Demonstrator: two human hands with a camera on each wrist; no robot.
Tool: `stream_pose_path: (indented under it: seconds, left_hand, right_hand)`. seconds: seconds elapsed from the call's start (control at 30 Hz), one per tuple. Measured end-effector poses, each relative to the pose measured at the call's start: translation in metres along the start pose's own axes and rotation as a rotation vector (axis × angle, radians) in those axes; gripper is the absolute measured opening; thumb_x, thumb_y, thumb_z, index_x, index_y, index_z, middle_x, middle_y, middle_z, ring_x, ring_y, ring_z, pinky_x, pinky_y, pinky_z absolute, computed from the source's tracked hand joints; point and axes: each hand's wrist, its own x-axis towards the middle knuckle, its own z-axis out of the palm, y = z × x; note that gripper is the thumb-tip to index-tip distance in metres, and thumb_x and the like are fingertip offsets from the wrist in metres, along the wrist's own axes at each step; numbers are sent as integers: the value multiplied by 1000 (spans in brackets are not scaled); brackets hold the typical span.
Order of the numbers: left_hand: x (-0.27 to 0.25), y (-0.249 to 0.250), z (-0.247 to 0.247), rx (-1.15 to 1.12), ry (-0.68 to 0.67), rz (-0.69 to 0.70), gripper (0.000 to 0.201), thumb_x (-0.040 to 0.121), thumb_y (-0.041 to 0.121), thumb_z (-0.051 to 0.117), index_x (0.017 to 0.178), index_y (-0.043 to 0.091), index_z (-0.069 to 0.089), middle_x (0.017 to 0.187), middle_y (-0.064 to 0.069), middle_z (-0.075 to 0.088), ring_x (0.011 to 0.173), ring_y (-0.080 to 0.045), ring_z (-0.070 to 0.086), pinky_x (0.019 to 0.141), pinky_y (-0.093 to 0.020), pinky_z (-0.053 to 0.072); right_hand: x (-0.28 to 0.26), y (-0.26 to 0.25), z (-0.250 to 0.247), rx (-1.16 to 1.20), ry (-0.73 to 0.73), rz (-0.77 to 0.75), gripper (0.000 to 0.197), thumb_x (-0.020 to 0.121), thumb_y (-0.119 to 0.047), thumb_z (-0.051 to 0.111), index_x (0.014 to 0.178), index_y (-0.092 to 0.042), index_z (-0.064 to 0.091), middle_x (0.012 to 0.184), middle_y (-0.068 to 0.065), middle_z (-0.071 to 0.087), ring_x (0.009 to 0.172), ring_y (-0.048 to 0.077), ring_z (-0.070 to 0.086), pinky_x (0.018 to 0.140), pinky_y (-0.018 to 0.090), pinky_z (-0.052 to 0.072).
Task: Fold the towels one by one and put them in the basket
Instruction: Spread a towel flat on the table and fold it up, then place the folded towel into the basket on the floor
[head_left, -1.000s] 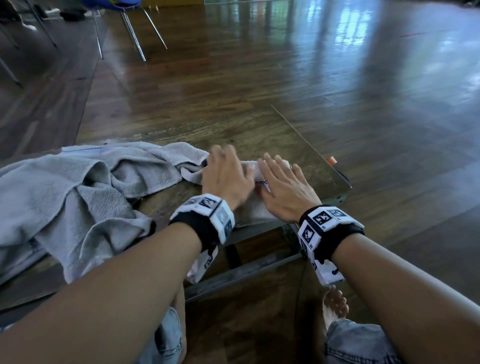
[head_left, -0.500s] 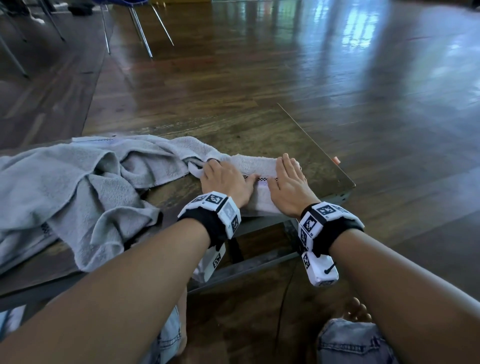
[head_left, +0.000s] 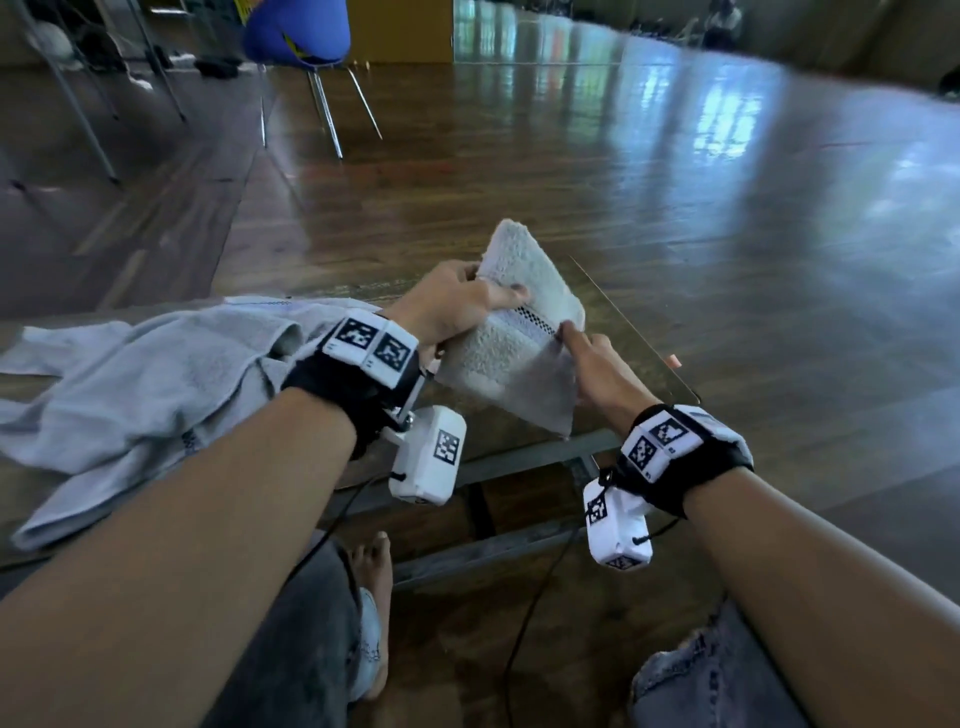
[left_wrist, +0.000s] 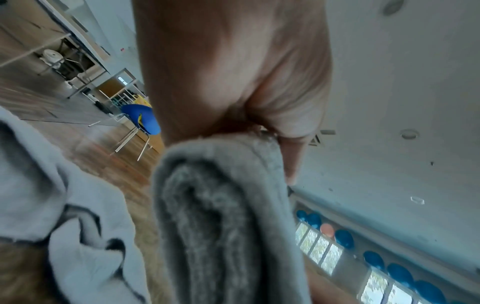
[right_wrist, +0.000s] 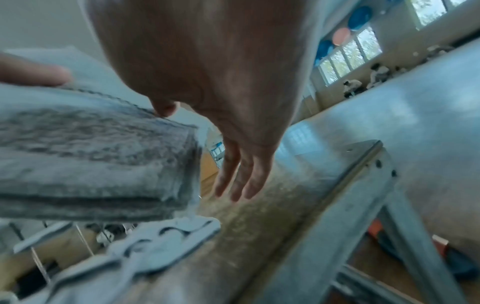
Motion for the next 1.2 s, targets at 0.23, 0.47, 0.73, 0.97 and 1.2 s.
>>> stream_pose_path:
  seconds: [0.23,0.47,0.73,0.97,1.2]
  left_hand:
    - [-96,31,-83,-83,219,102,28,87,24,73,109,7,70,101,-11,76,91,-29,74,81,-42,60]
    - [-235,-12,-175,-351,623,159,7,89,11,61,94,12,66,75,0,67,61,-14,63,53,-25,51]
    - [-394,-147,-228,-508,1100,-26,25,89,9,62,113,19,60,106,-2,71,90,-21,71,70,-38,58]
    - [-452,-294,-210,-588,1424,-401,34,89,11,64,120,10,48,112,-11,65,90,-22,66,76,-38,55]
    - [-453,-384,-139,-456,1426,-711,28,81,12,60,99,23,42,82,0,56,68,-17,56,67,-33,47]
  right_hand:
    - [-64,-101,43,398,-264,-160,33,96,-6,47,124,7,57,106,21,66,90,31,64,79,44,54]
    - [-155,-188,154,61,-514,-474,26,85,7,41,102,-8,53,85,8,49,71,20,50,57,31,43]
    - [-237,-176,336,-425,-742,-590,51,90,-21,58,136,-15,36,117,10,62,102,30,62,86,44,54]
    - [-277,-89,462,-702,-933,-549,36,89,-22,65,116,-11,45,115,10,60,102,26,61,82,33,46]
    - [-270,21,522,-1005,-1096,-332,36,91,-9,62,124,-8,48,115,12,61,104,30,62,76,34,52]
